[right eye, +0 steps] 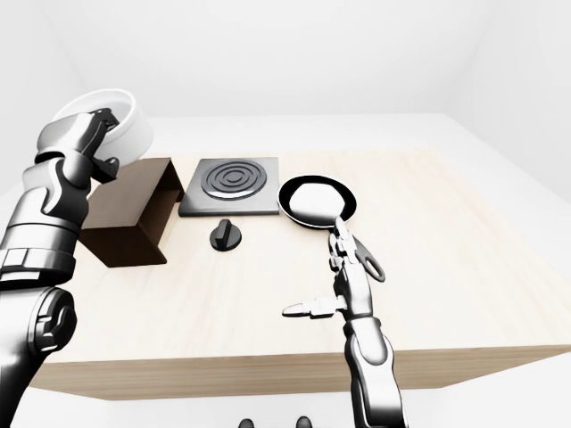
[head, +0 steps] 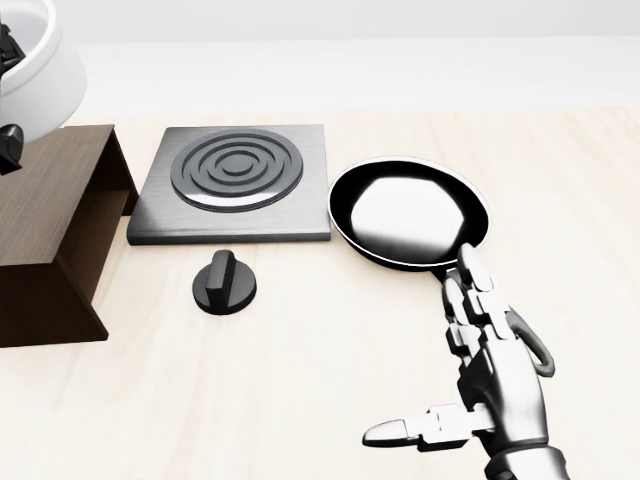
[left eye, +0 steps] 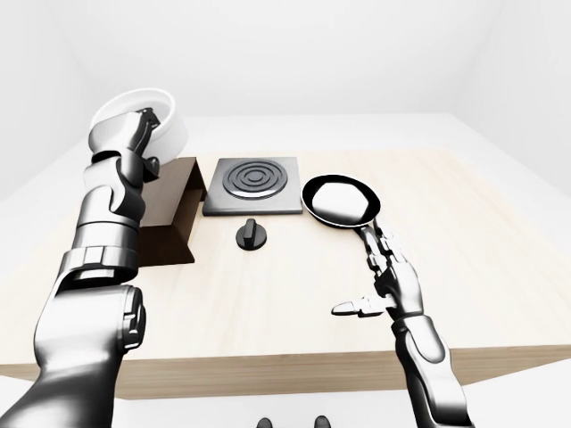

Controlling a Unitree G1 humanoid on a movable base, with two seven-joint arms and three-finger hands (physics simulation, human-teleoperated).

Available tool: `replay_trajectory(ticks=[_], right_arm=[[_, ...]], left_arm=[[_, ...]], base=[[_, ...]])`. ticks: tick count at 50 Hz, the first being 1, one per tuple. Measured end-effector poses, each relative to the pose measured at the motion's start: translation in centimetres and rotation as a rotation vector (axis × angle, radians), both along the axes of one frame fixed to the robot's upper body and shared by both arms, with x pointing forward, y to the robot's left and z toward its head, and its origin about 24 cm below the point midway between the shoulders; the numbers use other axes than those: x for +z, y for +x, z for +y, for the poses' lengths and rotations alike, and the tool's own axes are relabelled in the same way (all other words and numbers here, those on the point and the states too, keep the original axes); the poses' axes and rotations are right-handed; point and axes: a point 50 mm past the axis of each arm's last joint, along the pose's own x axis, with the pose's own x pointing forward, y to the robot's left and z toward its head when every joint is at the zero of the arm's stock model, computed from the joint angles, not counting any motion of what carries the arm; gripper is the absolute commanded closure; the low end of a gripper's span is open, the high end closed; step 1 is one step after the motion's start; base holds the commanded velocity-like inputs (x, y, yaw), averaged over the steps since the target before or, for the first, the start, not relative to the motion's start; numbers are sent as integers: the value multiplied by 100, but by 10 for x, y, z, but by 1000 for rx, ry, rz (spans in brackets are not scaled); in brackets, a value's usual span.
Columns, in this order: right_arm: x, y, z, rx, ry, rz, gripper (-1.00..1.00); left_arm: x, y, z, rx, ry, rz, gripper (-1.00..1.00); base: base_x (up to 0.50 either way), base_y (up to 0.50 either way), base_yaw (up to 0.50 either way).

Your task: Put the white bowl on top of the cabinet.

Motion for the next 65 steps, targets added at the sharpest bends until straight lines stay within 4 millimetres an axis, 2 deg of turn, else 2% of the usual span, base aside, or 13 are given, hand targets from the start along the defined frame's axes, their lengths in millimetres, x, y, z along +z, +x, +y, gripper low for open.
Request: replay_trajectory(ticks=[35, 65], right_arm=[[-2, 1, 2, 1, -7, -1, -100], [-3, 1, 2, 2, -10, 2, -100]], left_arm=[[-36, -4, 29, 135, -94, 19, 100], [-53, -5, 32, 174, -114, 32, 100]], base=[[0, 0, 0], [0, 0, 0]])
